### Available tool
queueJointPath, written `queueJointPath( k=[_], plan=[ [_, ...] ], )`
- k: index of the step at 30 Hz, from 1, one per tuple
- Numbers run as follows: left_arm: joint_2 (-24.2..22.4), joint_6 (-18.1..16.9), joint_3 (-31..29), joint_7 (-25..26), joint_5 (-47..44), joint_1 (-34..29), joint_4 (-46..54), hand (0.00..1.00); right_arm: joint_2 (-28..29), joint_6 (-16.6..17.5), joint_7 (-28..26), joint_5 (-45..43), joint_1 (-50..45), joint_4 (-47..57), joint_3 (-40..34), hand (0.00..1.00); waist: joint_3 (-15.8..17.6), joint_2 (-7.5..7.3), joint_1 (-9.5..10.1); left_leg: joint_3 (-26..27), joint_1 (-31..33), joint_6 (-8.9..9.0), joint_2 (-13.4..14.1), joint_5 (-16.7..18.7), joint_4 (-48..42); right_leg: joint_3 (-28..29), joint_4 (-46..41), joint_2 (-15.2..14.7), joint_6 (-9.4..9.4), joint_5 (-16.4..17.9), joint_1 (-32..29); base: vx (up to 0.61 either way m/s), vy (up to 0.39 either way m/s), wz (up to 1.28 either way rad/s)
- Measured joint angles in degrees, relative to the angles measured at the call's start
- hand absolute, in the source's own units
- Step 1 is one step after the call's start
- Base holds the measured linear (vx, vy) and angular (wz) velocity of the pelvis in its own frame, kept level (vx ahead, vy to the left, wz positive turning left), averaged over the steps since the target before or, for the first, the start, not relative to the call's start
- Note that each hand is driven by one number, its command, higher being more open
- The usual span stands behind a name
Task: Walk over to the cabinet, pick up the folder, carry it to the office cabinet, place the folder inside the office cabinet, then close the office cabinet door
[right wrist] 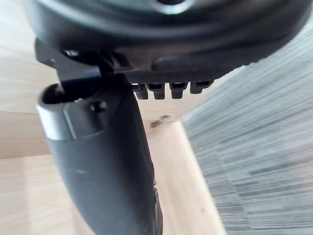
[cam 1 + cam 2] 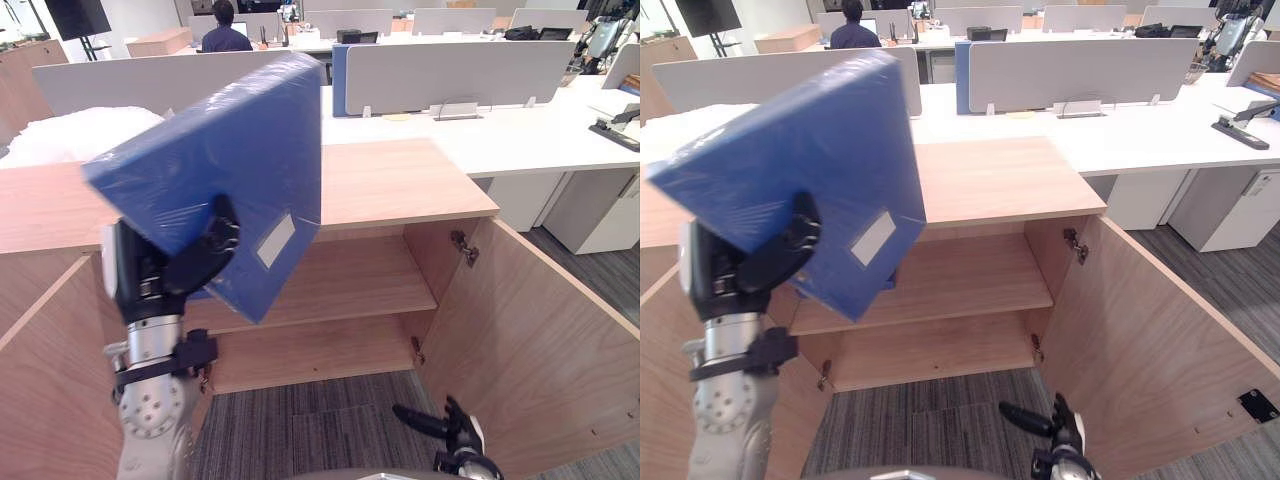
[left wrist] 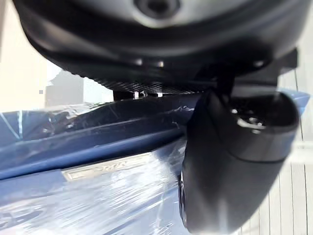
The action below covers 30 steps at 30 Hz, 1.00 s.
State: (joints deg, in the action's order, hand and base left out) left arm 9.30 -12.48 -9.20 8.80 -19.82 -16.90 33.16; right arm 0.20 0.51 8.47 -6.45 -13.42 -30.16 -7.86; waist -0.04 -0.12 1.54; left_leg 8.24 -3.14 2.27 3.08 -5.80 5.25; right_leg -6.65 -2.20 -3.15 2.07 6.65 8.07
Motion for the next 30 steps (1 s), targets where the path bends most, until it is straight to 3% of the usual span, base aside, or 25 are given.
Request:
queueJointPath(
  k=[4,11,15,21,30],
  plan=[
    [-4.61,-0.18,-3.28,-4.41,-13.66,-4.09,4.61,0.00,3.17,0.96,2.42,-0.36,-3.29,20.71,0.68,1.00,0.52,-0.66,-0.02,0.08,0.14,-0.10,-0.33,0.01,-0.22,0.13,-0.01,-0.12,0.14,-0.08,-0.19,0.00,0.000,0.00],
    [-5.76,-1.15,-3.13,-7.82,-15.53,-4.51,5.97,0.00,2.91,3.28,6.03,1.96,2.65,39.27,-1.55,1.00,0.78,-0.69,-0.09,0.07,-0.04,-0.18,-0.54,0.06,-0.24,0.12,0.01,-0.25,0.28,-0.16,0.07,0.00,0.000,0.00],
    [-5.69,-1.10,-3.07,-10.32,-15.58,-4.03,5.35,0.00,1.21,4.98,5.68,1.74,8.32,43.41,-4.05,1.00,0.83,-0.61,-0.20,0.07,-0.26,-0.18,-0.53,0.06,-0.24,0.13,-0.07,-0.24,0.28,-0.16,0.23,-0.02,0.001,0.00],
    [-2.59,-0.70,-1.06,-14.43,-15.95,-2.60,0.93,0.00,-7.04,8.21,1.57,-3.07,18.83,46.39,-3.84,1.00,0.84,-0.59,-0.25,0.10,-0.71,-0.18,-0.52,0.06,-0.24,0.19,-0.30,-0.24,0.31,-0.15,0.53,-0.02,0.002,0.00],
    [3.77,0.43,5.17,-19.86,-17.84,-1.23,-2.16,0.00,-19.80,9.43,-12.21,-28.19,29.97,40.45,8.22,1.00,0.80,-0.53,-0.25,0.06,-0.93,-0.29,-0.58,-0.03,-0.24,0.12,-0.54,-0.25,0.37,-0.15,0.67,0.00,0.000,0.00]
  ],
)
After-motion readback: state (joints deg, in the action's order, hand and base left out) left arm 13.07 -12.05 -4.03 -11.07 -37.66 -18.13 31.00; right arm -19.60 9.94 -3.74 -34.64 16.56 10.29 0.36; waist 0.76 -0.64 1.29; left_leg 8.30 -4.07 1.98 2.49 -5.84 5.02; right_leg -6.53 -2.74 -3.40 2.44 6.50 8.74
